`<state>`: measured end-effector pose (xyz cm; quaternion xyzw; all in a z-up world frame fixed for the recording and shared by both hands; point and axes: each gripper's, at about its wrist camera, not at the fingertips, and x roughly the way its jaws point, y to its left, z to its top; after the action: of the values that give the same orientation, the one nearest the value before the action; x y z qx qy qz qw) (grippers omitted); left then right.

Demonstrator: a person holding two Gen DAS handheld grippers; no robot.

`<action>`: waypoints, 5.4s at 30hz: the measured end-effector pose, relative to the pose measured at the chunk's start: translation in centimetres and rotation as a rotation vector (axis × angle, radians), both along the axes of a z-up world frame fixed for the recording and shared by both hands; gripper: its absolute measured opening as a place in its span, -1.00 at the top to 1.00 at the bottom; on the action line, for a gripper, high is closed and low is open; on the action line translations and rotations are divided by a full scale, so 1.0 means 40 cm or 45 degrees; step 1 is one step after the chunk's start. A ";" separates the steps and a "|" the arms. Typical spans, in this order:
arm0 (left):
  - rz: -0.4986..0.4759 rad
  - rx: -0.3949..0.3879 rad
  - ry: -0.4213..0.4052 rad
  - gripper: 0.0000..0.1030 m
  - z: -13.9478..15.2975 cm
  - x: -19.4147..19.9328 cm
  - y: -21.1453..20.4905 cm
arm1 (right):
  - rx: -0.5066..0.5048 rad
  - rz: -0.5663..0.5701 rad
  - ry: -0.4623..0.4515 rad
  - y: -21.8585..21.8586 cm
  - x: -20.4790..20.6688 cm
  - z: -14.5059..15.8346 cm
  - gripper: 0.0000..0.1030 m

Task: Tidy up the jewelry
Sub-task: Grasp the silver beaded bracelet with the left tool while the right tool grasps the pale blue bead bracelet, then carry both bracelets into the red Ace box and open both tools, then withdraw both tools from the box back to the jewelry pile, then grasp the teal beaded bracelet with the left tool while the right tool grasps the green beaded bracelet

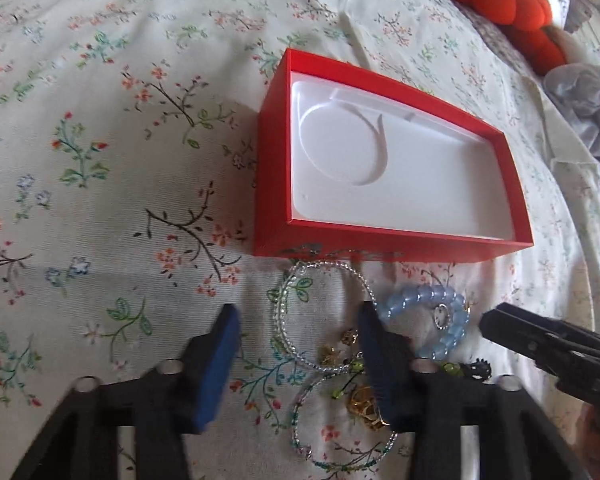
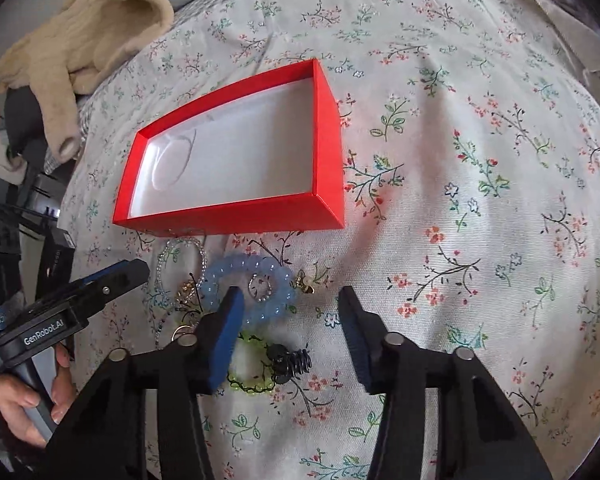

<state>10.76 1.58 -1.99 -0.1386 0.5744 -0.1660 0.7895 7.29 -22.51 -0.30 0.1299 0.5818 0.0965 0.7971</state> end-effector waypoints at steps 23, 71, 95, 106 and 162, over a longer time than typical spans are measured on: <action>-0.008 0.066 0.000 1.00 -0.044 0.015 -0.031 | 0.053 0.051 -0.036 0.013 0.024 0.000 0.76; 0.093 -0.092 -0.250 1.00 0.053 0.131 -0.033 | -0.022 0.007 -0.425 0.087 0.097 0.183 0.76; 0.018 0.153 -0.356 0.07 0.105 0.032 -0.053 | -0.109 0.001 -0.383 0.008 0.051 0.152 0.07; 0.007 0.413 -0.345 -0.61 0.074 -0.085 -0.006 | -0.170 0.099 -0.260 0.030 -0.056 0.090 -0.13; -0.266 0.262 -0.160 1.00 -0.026 -0.148 -0.058 | -0.206 0.422 -0.263 0.134 -0.181 0.033 0.02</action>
<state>4.84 -0.74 -3.02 0.0142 0.5490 -0.1956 0.8125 0.06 -17.17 1.02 -0.0425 0.5161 0.1920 0.8337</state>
